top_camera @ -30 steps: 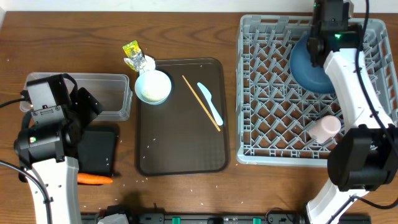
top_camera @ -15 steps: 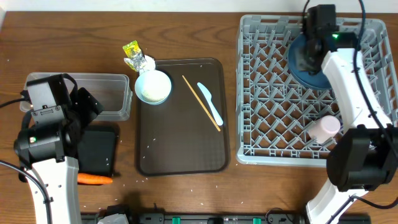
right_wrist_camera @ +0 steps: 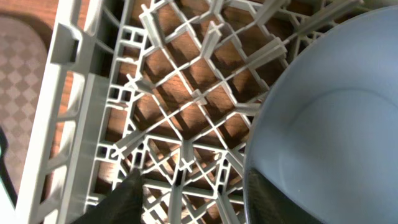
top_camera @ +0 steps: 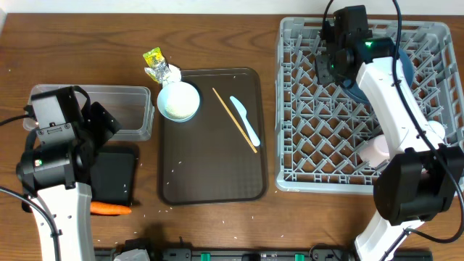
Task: Sort waste into correct bins and load items into the dishwasher rack
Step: 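Lower the blue plate into the rack's upper right area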
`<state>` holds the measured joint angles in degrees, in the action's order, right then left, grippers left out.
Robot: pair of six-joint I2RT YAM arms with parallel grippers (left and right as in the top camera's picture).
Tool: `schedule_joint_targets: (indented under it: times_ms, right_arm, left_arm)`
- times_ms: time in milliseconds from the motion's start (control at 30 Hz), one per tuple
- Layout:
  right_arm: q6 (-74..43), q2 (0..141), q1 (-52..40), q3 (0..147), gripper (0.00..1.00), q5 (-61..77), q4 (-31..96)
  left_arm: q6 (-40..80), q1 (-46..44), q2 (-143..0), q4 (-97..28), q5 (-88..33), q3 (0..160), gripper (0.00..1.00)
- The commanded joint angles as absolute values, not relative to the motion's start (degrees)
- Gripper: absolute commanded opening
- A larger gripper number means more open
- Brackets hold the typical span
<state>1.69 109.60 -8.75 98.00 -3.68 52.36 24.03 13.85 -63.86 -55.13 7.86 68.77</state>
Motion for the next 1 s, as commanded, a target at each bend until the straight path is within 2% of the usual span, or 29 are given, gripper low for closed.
schedule_joint_targets:
  times_ms: [0, 100, 200, 267, 433, 567, 633, 800, 967]
  right_arm:
    - [0.64, 108.88, -8.54, 97.62, 0.36, -6.11, 52.12]
    - [0.69, 109.01, -8.54, 97.36, 0.37, -6.28, 52.27]
    - [-0.43, 109.62, -8.54, 97.36, 0.49, -9.56, 53.12]
    - [-0.38, 109.95, -8.51, 97.36, 0.52, -10.35, 53.25]
    - [-0.36, 110.5, -8.25, 97.36, 0.33, -10.5, 52.97]
    - [-0.36, 112.81, -8.21, 97.32, 0.31, -10.5, 53.6]
    - [-0.43, 114.48, -8.23, 97.32, 0.27, -10.04, 53.56]
    - [-2.28, 116.01, -8.16, 97.34, 0.04, -10.09, 52.9]
    - [-3.01, 113.89, -8.16, 97.49, 0.01, -10.09, 52.01]
  left_arm:
    - [24.32, 14.2, -63.22, -55.24, 7.94, 69.45, 0.98]
    - [24.32, 14.2, -63.22, -55.24, 7.94, 69.45, 0.98]
    - [24.32, 14.2, -63.22, -55.24, 7.94, 69.45, 0.98]
    - [24.32, 14.2, -63.22, -55.24, 7.94, 69.45, 0.98]
    - [24.32, 14.2, -63.22, -55.24, 7.94, 69.45, 0.98]
    - [24.32, 14.2, -63.22, -55.24, 7.94, 69.45, 0.98]
    - [24.32, 14.2, -63.22, -55.24, 7.94, 69.45, 0.98]
    - [24.32, 14.2, -63.22, -55.24, 7.94, 69.45, 0.98]
    - [24.32, 14.2, -63.22, -55.24, 7.94, 69.45, 0.98]
